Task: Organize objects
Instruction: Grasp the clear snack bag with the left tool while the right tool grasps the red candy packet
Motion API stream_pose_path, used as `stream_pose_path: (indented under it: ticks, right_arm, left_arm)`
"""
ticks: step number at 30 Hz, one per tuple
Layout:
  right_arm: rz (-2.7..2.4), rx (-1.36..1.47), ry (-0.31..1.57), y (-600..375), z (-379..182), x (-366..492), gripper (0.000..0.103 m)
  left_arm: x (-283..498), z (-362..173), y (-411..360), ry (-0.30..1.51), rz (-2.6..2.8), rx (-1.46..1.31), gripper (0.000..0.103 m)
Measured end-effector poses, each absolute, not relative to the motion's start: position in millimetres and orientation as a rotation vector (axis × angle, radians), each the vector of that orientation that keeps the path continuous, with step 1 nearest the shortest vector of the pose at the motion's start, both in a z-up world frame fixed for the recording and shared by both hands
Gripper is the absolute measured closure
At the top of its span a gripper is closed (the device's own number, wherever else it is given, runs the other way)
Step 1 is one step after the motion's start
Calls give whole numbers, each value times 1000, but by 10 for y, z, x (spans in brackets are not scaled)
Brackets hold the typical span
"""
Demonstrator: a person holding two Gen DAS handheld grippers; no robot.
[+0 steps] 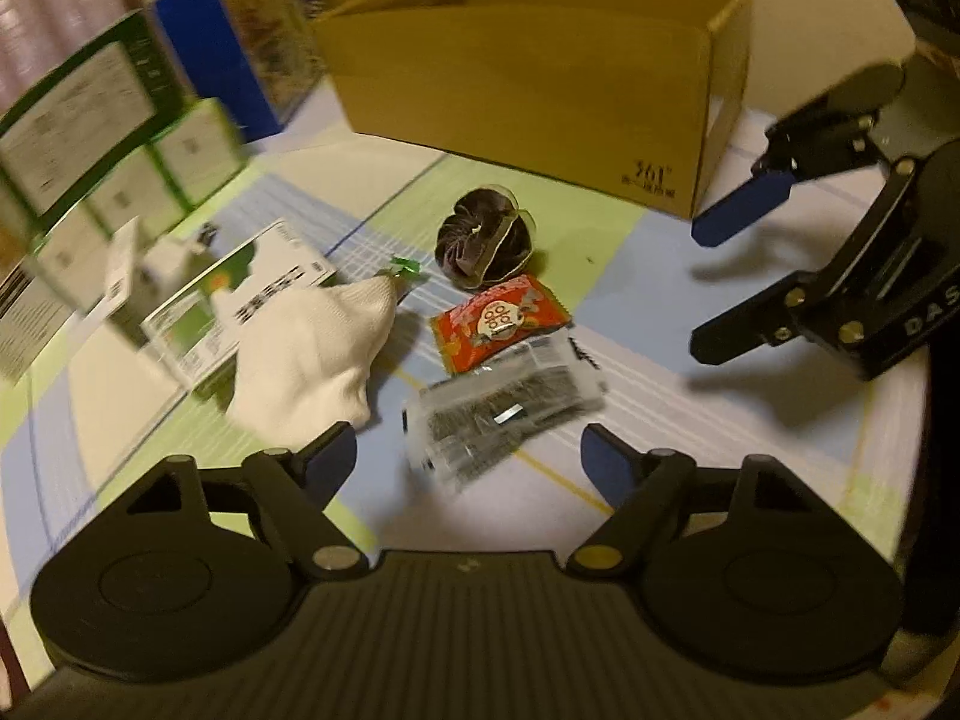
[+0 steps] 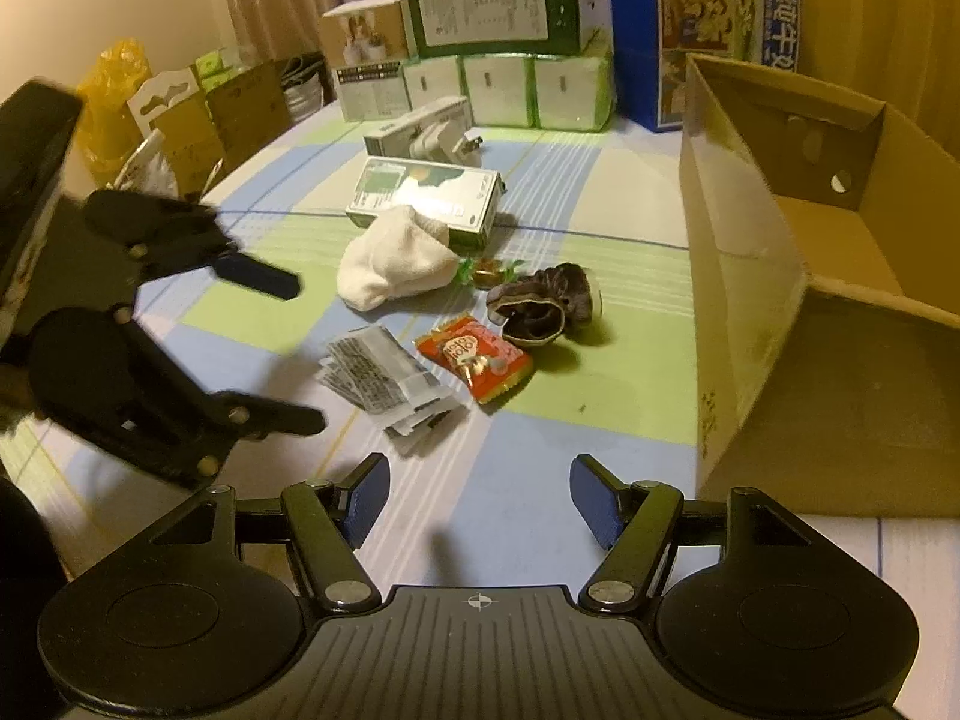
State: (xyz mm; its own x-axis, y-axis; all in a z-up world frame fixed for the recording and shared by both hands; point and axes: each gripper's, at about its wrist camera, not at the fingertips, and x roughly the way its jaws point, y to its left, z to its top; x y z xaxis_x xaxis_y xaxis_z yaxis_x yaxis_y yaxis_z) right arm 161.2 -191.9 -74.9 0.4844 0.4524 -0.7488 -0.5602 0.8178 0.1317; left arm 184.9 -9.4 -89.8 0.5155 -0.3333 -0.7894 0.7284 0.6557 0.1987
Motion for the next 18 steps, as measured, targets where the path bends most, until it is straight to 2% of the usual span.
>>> stream_pose_path:
  ticks: [8, 11, 13, 18]
  right_arm:
    - [626, -142, 875, -1911, -839, 1724, 38]
    - [632, -142, 879, -1915, -861, 1751, 38]
    - [640, -146, 879, -1908, -872, 1758, 38]
    - [667, -186, 858, -1820, -882, 1799, 38]
  left_arm:
    - [2182, -1091, -217, 820, -894, 649, 34]
    - [2224, -1127, -222, 840, -928, 647, 42]
    - [2236, -1109, -191, 861, -895, 618, 62]
    - [2063, -1078, -11, 892, -729, 581, 65]
